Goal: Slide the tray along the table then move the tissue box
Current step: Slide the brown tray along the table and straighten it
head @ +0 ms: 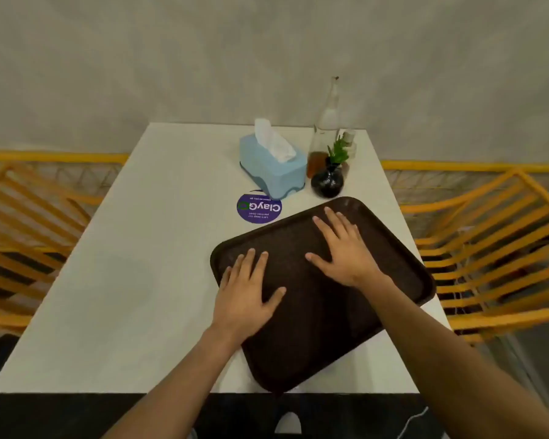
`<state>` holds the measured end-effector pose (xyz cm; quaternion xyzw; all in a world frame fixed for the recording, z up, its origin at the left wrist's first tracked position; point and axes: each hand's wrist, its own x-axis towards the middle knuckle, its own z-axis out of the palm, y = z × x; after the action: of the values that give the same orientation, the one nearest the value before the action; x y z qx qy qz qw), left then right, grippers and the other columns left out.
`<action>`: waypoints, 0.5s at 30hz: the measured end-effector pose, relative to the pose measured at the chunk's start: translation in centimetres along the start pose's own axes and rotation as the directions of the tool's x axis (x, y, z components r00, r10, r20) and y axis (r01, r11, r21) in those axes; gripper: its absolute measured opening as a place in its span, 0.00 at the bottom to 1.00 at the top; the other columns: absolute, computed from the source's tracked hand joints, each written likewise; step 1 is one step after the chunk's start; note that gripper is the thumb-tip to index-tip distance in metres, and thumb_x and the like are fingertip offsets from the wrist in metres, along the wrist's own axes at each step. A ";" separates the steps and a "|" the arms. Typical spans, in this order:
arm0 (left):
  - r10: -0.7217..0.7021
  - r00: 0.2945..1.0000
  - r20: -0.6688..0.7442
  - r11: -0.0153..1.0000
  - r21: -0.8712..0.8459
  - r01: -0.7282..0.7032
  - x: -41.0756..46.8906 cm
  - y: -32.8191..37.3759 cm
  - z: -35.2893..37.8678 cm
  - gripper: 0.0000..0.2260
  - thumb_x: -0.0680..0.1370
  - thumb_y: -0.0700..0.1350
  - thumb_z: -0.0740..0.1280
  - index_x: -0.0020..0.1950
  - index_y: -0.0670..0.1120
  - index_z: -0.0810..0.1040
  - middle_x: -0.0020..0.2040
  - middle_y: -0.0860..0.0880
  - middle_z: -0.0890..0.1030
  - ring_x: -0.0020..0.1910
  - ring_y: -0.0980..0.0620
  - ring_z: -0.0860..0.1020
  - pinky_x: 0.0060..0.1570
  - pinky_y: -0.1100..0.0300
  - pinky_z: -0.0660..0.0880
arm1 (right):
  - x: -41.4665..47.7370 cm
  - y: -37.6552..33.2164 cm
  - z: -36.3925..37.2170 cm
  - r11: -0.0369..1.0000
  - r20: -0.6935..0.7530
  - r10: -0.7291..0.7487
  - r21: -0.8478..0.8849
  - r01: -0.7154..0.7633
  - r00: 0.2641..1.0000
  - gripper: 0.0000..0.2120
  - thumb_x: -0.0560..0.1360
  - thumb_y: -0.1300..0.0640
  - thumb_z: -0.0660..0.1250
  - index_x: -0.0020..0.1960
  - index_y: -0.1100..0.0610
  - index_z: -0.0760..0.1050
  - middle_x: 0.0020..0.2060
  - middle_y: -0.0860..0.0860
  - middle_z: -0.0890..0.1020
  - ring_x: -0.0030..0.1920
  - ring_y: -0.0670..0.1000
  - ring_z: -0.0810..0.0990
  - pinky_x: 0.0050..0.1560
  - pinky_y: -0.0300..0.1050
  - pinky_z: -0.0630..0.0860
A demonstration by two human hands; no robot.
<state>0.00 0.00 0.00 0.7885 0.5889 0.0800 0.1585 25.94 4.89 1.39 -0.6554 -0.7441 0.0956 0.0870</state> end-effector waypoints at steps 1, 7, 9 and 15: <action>-0.008 1.000 0.015 1.000 0.009 0.008 -0.3 0.0 0.3 0.38 0.77 0.71 0.50 0.83 0.53 0.53 0.83 0.46 0.56 0.82 0.44 0.54 0.79 0.45 0.54 | -0.1 0.2 0.3 1.000 0.045 0.003 -0.016 -0.003 0.999 0.42 0.79 0.31 0.59 0.85 0.45 0.46 0.85 0.48 0.42 0.84 0.54 0.40 0.81 0.64 0.46; -0.033 0.999 0.032 0.985 0.172 0.027 -1.5 -0.9 1.9 0.37 0.78 0.71 0.45 0.83 0.53 0.54 0.83 0.44 0.55 0.82 0.43 0.53 0.79 0.49 0.48 | -0.7 0.8 2.3 1.000 0.195 0.016 -0.015 -0.014 0.981 0.38 0.80 0.29 0.53 0.85 0.43 0.48 0.85 0.49 0.45 0.84 0.56 0.42 0.80 0.64 0.43; -0.026 0.999 0.038 0.980 0.196 0.018 -1.7 -1.4 1.7 0.37 0.79 0.71 0.45 0.83 0.53 0.55 0.83 0.44 0.56 0.82 0.43 0.54 0.79 0.49 0.48 | -0.9 0.7 2.8 0.999 0.215 0.020 -0.029 -0.015 0.977 0.37 0.80 0.28 0.49 0.84 0.42 0.50 0.85 0.49 0.47 0.84 0.56 0.43 0.81 0.63 0.41; 0.002 0.999 0.047 0.979 0.205 -0.012 -2.4 -4.0 0.9 0.38 0.78 0.73 0.43 0.83 0.54 0.55 0.83 0.45 0.57 0.82 0.44 0.54 0.79 0.50 0.48 | -1.7 -1.4 4.3 0.997 0.168 0.064 -0.044 -0.057 0.984 0.38 0.78 0.25 0.42 0.84 0.39 0.49 0.85 0.48 0.49 0.84 0.54 0.44 0.81 0.61 0.40</action>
<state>-4.01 -1.44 -2.06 0.8044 0.5873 0.0009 0.0895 23.71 2.88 -2.43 -0.6688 -0.7303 0.1390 0.0077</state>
